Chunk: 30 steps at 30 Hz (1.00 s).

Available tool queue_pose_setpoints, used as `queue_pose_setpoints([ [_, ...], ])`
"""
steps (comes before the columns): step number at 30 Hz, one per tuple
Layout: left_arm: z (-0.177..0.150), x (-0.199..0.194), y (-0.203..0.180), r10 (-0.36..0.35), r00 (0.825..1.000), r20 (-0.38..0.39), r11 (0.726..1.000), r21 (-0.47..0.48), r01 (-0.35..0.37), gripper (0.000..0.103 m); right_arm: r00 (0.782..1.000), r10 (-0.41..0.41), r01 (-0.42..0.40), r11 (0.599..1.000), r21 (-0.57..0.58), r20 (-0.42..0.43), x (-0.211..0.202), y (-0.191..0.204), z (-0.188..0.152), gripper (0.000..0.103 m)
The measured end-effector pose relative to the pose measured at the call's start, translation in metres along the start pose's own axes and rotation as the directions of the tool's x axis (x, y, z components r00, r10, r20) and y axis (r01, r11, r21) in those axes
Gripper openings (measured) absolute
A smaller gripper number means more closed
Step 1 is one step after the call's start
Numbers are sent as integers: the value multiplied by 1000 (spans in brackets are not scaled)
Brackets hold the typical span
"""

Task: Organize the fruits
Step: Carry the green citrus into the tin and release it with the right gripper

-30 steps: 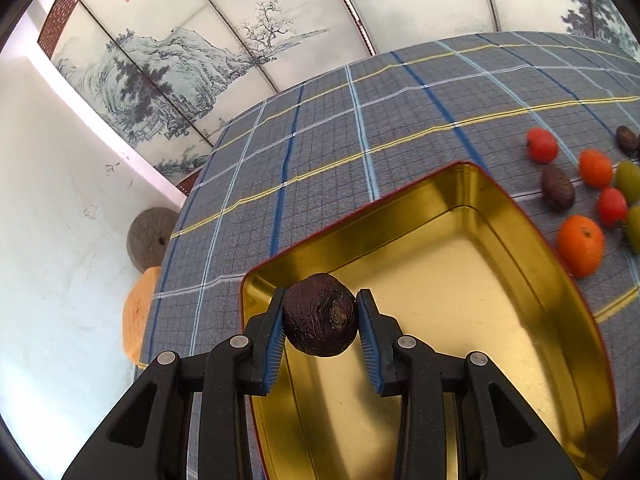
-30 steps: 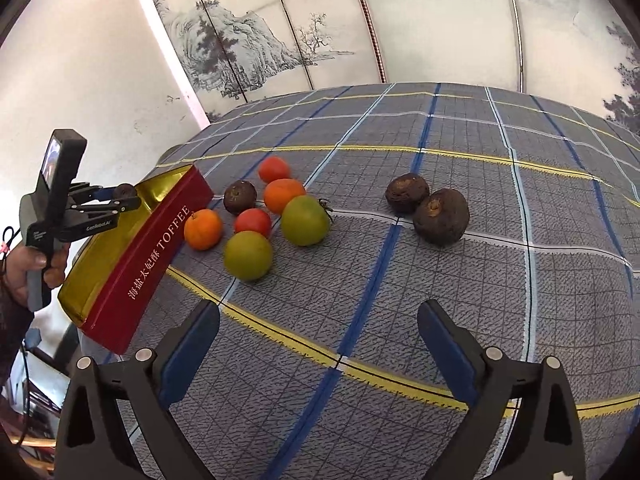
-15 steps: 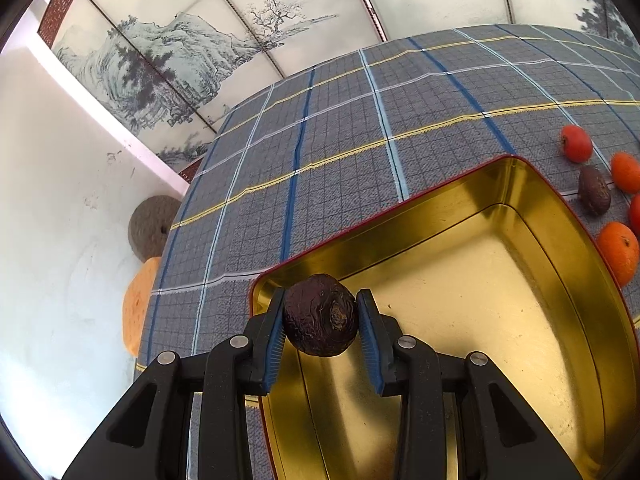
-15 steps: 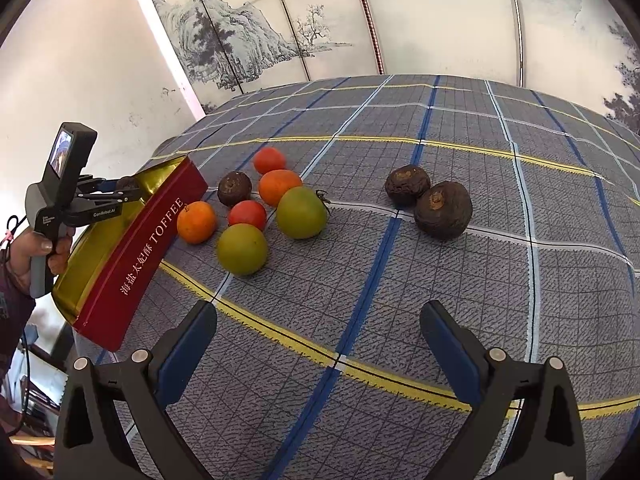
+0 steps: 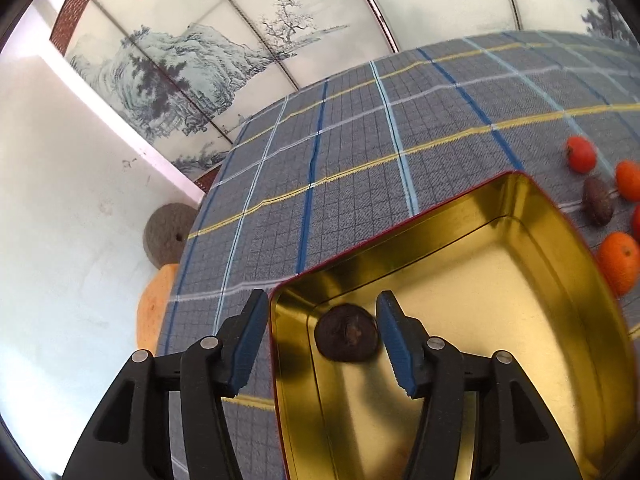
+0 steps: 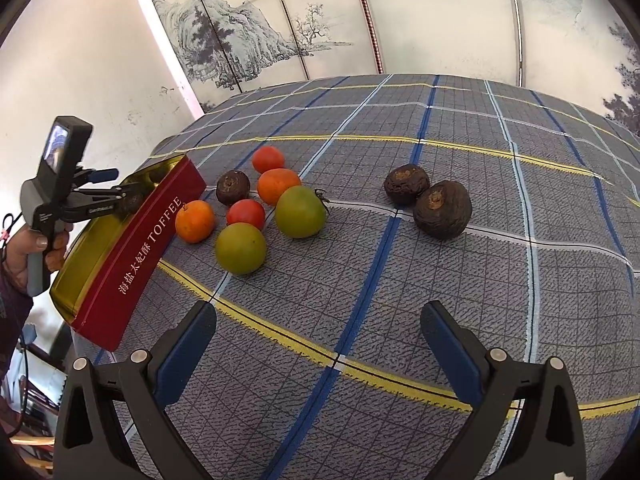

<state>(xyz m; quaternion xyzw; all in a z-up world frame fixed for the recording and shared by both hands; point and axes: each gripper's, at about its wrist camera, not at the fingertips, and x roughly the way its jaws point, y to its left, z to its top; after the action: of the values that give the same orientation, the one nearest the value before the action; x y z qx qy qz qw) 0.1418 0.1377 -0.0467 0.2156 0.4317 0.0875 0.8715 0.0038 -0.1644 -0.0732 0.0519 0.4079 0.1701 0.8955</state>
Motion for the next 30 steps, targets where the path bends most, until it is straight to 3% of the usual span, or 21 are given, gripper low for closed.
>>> queue_pose_setpoints([
  [4,-11,-40,10,-108,992,60,987,-117,114,58,1000,2,-2,999,-42,10,-2,7,-1,101],
  [7,-29,-75,14,-194,975,113,954,-208,214,62,999,48,-49,994,-97,-6,1,24,2,96],
  [10,-48,-102,12,-244,959,144,925,-263,275,62,997,78,-80,988,-134,-20,7,38,11,85],
  [12,-62,-119,8,-270,951,153,902,-304,305,62,993,110,-115,981,-159,-41,15,46,17,69],
  [14,-77,-137,4,-292,941,171,880,-337,334,62,990,120,-129,978,-163,-69,25,49,20,61],
  [21,-118,-181,-14,-287,938,194,853,-393,342,64,991,105,-116,982,-152,-79,44,50,32,60],
  [22,-121,-184,-16,-283,939,194,854,-395,339,65,991,105,-117,981,-152,-87,47,49,32,56],
  [23,-128,-189,-19,-266,943,199,856,-402,326,66,989,111,-126,980,-151,-100,50,50,32,40],
  [24,-132,-191,-20,-252,946,204,854,-413,316,67,988,107,-124,980,-155,-115,54,51,31,34],
  [28,-156,-205,-31,-215,953,213,830,-474,293,81,988,112,-128,976,-177,-102,42,58,31,33],
  [30,-166,-211,-33,-241,942,235,816,-477,328,85,985,153,-165,970,-177,-79,25,67,35,33],
])
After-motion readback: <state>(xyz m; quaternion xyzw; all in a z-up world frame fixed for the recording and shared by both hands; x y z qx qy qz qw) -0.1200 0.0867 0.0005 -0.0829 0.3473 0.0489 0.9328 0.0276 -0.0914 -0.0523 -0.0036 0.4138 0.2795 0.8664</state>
